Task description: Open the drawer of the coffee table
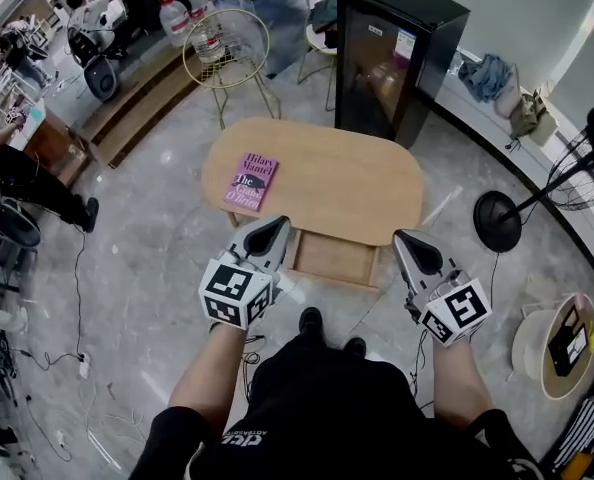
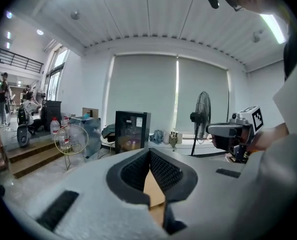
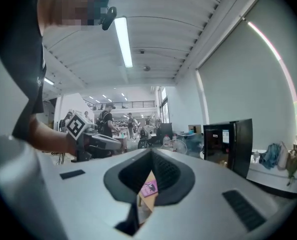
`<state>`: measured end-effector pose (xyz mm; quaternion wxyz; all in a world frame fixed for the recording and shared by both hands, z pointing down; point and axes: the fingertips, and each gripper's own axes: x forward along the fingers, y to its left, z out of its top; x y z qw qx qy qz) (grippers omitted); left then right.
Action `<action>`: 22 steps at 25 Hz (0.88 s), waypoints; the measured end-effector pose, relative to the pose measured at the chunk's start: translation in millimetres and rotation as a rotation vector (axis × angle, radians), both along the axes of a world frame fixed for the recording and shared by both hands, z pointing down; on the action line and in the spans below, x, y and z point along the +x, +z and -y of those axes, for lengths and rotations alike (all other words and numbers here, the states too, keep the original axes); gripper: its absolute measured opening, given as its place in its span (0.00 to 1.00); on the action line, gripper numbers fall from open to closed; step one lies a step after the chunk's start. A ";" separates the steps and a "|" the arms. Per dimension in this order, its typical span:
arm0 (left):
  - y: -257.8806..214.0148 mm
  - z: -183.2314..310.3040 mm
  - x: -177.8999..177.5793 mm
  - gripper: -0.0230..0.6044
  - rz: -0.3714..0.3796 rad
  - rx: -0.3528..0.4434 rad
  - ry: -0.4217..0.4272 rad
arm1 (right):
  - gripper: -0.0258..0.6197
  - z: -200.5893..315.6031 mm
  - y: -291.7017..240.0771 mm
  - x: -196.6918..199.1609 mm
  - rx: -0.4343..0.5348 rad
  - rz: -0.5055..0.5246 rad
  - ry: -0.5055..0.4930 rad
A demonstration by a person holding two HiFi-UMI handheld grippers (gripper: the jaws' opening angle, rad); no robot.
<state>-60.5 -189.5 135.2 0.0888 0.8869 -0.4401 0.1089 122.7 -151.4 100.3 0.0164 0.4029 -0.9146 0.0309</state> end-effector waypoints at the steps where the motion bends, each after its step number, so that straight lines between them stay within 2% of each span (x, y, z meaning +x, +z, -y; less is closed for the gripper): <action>1: -0.2 -9.0 2.8 0.05 -0.001 -0.010 -0.014 | 0.05 -7.7 -1.1 3.9 0.003 0.008 -0.003; 7: -0.7 -59.6 26.7 0.05 0.032 -0.027 -0.037 | 0.05 -54.7 -7.7 21.5 0.035 0.030 -0.063; 11: 10.5 -93.7 37.3 0.05 0.056 -0.046 -0.055 | 0.05 -82.5 1.7 35.8 0.009 0.069 -0.072; 14: 17.9 -112.2 44.0 0.05 0.046 -0.063 -0.076 | 0.05 -97.9 6.4 47.1 -0.003 0.078 -0.076; 17: 16.8 -119.7 45.3 0.05 0.028 -0.064 -0.094 | 0.05 -104.8 5.0 58.7 -0.003 0.074 -0.069; 22: -6.2 -105.2 35.0 0.05 0.022 -0.005 -0.098 | 0.05 -101.1 -7.8 69.2 0.014 0.084 -0.030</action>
